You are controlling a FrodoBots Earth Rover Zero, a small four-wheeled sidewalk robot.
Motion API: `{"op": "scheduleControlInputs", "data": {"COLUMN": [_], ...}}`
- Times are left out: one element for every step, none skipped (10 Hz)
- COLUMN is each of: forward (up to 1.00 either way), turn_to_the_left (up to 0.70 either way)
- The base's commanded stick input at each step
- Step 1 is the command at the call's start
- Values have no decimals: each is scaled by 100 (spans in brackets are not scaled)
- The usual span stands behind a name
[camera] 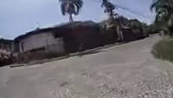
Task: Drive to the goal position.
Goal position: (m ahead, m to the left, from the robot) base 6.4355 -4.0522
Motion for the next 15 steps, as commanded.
{"op": "scheduleControlInputs", "data": {"forward": [100, 100, 100, 100, 100, 100, 100, 100, 100, 100, 100, 100, 100, 100, 100], "turn_to_the_left": [6, 6, 6, 6, 6, 6, 6, 6, 6, 6, 6, -27, -34, -34, -34]}}
